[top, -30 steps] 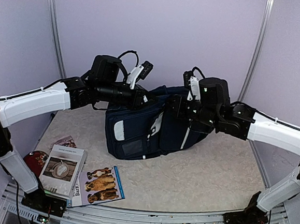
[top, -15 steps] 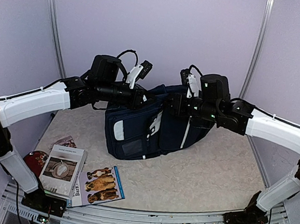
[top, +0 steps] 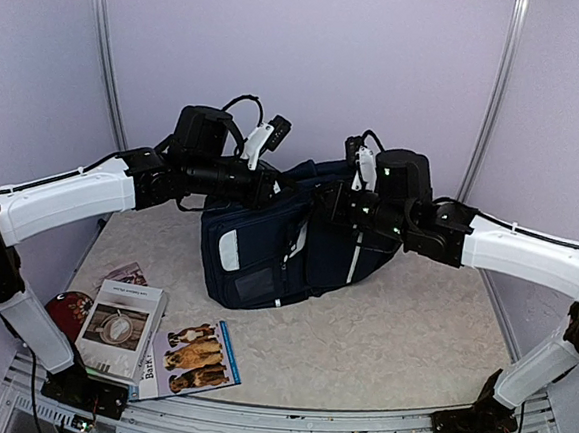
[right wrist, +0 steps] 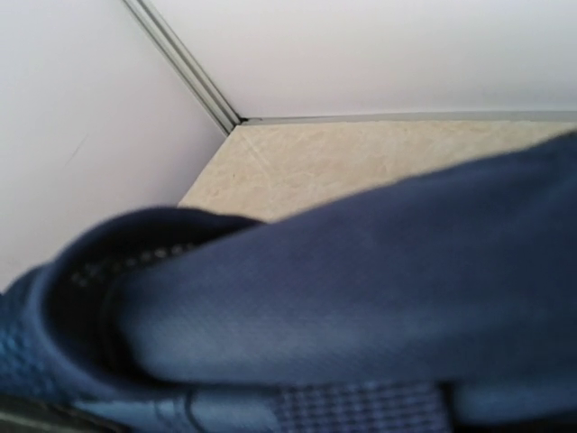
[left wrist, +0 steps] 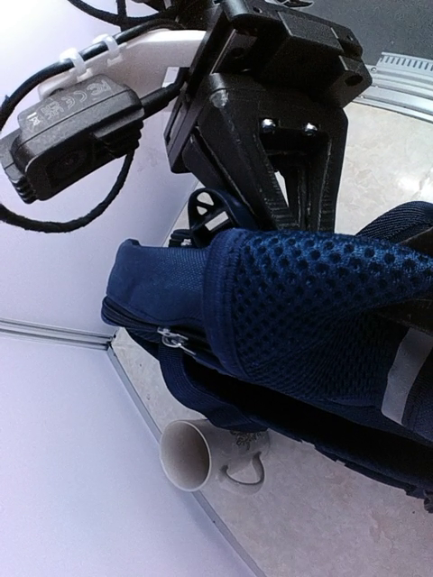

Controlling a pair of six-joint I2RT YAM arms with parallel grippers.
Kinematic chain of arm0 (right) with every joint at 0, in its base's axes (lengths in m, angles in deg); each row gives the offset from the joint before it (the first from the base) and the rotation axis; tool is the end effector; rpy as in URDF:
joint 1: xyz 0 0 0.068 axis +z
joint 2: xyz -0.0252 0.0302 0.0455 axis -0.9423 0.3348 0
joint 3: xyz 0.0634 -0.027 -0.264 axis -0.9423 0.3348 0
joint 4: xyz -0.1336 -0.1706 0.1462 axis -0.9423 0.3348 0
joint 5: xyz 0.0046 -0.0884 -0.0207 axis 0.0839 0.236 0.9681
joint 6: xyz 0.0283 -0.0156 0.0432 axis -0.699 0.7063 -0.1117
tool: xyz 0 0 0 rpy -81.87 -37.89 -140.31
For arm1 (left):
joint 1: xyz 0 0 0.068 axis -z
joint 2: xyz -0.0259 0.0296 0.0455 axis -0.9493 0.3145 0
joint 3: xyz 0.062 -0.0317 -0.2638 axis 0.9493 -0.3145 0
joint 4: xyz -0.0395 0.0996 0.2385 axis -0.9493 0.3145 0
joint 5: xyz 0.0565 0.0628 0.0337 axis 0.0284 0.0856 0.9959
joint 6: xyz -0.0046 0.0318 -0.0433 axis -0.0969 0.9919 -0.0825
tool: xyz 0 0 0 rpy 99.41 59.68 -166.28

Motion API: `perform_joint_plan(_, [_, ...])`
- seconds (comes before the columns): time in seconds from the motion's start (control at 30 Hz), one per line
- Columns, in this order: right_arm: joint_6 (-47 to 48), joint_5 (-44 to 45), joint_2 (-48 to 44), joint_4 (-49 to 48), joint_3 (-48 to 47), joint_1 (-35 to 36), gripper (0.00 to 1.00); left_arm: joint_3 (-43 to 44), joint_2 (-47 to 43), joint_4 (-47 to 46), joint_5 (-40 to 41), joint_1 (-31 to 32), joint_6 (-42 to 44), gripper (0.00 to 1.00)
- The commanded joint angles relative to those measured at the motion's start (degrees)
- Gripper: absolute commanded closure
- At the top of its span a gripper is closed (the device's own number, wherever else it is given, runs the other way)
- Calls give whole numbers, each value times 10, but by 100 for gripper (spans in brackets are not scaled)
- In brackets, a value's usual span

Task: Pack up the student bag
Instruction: Grab the largest pocket of the student bag.

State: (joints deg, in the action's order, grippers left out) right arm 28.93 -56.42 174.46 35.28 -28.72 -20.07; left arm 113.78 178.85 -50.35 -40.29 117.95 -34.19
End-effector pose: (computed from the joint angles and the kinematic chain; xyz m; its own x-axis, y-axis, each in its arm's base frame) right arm 0.2306 0.2715 0.3423 -0.5421 0.2585 -0.7996 -0.4570 0.7078 0.5387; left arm 0.2539 -0.2800 0.3667 -0.3301 0.1929 -0.9240 0.8462 0.4943 -0.1991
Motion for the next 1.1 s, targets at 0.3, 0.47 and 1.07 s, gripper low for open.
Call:
perform_joint_plan(0.3, [135, -95, -26, 104, -1, -63, 100, 13, -26, -47, -68, 4, 22, 100])
perform_joint_plan(0.47, [125, -133, -1, 75, 2, -63, 100, 9, -22, -53, -69, 3, 20, 100])
perform_joint_plan(1.07, [40, -18, 55, 15, -10, -10, 70, 8, -20, -53, -85, 6, 19, 100])
